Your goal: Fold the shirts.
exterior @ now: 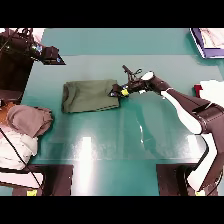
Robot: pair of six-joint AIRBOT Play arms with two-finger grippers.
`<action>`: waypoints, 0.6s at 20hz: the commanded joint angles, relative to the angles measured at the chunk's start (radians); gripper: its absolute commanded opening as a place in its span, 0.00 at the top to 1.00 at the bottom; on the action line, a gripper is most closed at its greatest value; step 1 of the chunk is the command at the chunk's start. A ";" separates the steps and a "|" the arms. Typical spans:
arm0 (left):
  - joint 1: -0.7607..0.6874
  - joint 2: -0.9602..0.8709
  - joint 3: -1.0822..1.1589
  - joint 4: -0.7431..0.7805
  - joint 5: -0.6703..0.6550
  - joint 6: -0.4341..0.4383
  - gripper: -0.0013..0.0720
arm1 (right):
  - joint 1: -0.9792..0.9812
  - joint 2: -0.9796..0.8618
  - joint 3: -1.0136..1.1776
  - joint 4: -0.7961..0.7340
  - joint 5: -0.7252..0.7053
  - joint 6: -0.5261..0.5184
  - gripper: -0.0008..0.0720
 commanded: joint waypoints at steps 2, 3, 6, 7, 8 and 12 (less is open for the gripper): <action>0.001 -0.001 0.000 0.001 -0.023 0.011 0.95 | -0.026 0.056 0.019 -0.039 0.042 -0.033 0.97; 0.001 -0.001 0.000 0.000 -0.023 0.011 0.95 | -0.059 0.108 -0.004 -0.077 0.042 -0.022 0.97; -0.019 -0.001 0.000 0.000 -0.020 0.003 0.95 | -0.230 0.300 -0.093 -0.195 0.049 -0.002 0.97; -0.036 -0.001 0.000 0.000 -0.013 0.004 0.95 | -0.300 0.356 -0.116 -0.219 0.060 0.006 0.97; -0.059 -0.001 0.000 0.001 0.000 0.004 0.95 | -0.379 0.407 -0.135 -0.243 0.076 0.008 0.97; -0.170 -0.001 0.000 0.000 0.076 0.003 0.95 | -0.693 0.546 -0.150 -0.372 0.096 0.050 0.97</action>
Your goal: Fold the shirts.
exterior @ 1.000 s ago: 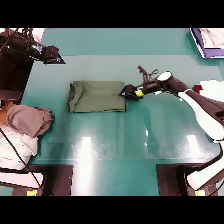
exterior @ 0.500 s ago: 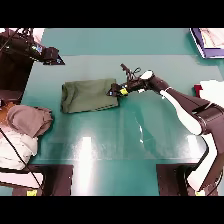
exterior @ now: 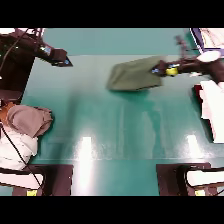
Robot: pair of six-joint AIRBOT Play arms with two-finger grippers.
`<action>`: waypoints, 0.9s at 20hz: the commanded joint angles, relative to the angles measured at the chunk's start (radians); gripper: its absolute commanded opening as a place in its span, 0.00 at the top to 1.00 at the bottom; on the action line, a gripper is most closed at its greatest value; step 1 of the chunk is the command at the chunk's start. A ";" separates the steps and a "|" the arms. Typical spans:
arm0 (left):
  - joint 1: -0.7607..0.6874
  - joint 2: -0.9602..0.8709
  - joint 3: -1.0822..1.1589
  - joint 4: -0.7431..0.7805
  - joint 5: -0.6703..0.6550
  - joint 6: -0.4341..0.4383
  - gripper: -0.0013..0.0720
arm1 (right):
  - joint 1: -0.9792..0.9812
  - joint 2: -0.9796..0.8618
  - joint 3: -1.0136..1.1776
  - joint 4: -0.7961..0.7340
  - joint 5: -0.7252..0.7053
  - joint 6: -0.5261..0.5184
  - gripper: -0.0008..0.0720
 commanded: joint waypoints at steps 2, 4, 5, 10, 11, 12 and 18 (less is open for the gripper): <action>-0.117 0.000 0.000 0.000 0.091 -0.002 0.95 | -0.341 0.139 -0.019 -0.113 0.005 0.030 0.97; -0.166 0.000 0.000 0.001 0.127 -0.002 0.95 | -0.463 0.151 -0.016 -0.112 0.002 0.029 0.97; -0.188 0.000 0.000 0.001 0.143 -0.002 0.95 | -0.507 0.151 -0.011 -0.113 0.002 0.026 0.97; -0.253 0.000 0.000 0.001 0.179 -0.002 0.95 | -0.612 0.152 -0.009 -0.043 -0.092 -0.018 0.97; -0.255 0.000 0.000 0.004 0.179 -0.002 0.95 | -0.624 0.152 -0.008 -0.007 -0.093 -0.044 0.97; -0.254 0.000 0.000 0.004 0.177 -0.002 0.95 | -0.636 0.152 0.004 0.022 -0.083 -0.075 0.97; -0.254 0.000 0.000 0.013 0.177 -0.002 0.95 | -0.644 0.175 0.196 -0.082 0.006 -0.093 0.97</action>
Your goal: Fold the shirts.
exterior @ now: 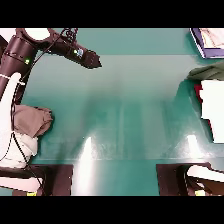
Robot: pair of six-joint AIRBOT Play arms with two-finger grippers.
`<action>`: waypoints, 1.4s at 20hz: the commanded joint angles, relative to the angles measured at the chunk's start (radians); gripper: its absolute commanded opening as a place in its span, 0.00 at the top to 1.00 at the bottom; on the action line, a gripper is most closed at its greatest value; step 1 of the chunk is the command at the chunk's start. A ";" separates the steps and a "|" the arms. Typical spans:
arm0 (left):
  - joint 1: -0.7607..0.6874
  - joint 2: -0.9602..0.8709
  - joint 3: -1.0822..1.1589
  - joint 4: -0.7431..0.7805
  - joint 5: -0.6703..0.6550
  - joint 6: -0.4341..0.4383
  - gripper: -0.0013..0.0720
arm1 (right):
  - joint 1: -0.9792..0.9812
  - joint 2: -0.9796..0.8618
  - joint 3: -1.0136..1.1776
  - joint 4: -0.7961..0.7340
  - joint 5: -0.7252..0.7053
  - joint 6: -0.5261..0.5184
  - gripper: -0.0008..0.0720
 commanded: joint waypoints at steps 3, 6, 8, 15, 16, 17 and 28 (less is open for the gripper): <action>-0.002 0.000 0.000 0.010 0.003 0.001 0.95 | -0.011 0.062 0.086 -0.225 0.084 0.068 0.97; -0.002 0.000 0.000 0.011 -0.007 0.001 0.95 | -0.013 0.089 0.085 -0.390 0.155 0.152 0.97; -0.002 0.000 0.000 0.012 -0.023 0.002 0.95 | -0.013 0.118 0.062 -0.485 0.191 0.199 0.97; -0.002 0.000 0.000 0.044 -0.056 0.010 0.95 | -0.152 0.285 -0.225 -0.547 0.268 0.256 0.96; -0.002 0.000 0.000 0.045 -0.056 0.010 0.95 | -0.185 0.305 -0.263 -0.547 0.269 0.256 0.96; -0.002 0.000 0.000 0.045 -0.056 0.011 0.95 | -0.220 0.324 -0.304 -0.546 0.269 0.256 0.92; -0.002 0.000 0.000 0.043 -0.031 0.028 0.95 | -0.147 0.499 -0.518 -0.253 0.224 0.257 0.21</action>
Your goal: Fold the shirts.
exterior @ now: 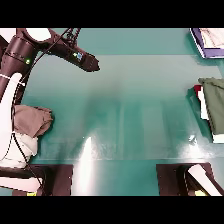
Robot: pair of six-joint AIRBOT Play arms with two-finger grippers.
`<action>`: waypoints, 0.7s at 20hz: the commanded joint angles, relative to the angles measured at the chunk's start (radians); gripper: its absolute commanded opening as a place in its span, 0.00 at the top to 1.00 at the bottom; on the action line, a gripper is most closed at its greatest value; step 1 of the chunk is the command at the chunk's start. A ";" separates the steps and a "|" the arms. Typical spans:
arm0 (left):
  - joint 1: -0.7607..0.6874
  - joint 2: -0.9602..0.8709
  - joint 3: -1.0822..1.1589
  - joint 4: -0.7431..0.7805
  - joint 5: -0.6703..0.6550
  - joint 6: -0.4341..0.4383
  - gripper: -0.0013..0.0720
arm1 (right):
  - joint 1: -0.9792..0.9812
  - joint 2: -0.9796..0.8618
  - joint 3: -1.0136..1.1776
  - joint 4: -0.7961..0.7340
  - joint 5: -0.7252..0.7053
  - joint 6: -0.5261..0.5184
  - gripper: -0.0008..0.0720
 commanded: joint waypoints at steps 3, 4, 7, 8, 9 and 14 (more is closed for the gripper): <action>0.000 0.000 0.000 -0.005 0.005 0.000 0.95 | 0.297 0.124 -0.064 0.111 -0.058 0.001 0.23; 0.000 0.000 0.000 -0.005 0.011 0.000 0.95 | 0.367 0.140 -0.063 0.111 -0.068 0.000 0.26; 0.000 0.000 0.000 -0.005 0.026 0.000 0.95 | 0.541 0.171 -0.064 0.111 -0.104 0.001 0.96; 0.000 0.000 0.000 -0.005 0.029 0.000 0.95 | 0.589 0.172 -0.063 0.111 -0.113 0.001 0.96; 0.000 0.000 0.000 -0.005 0.029 0.000 0.95 | 0.634 0.169 -0.064 0.111 -0.112 0.001 0.96; 0.000 0.000 0.000 -0.005 0.029 0.000 0.95 | 0.777 0.108 -0.064 0.112 -0.083 0.001 0.96</action>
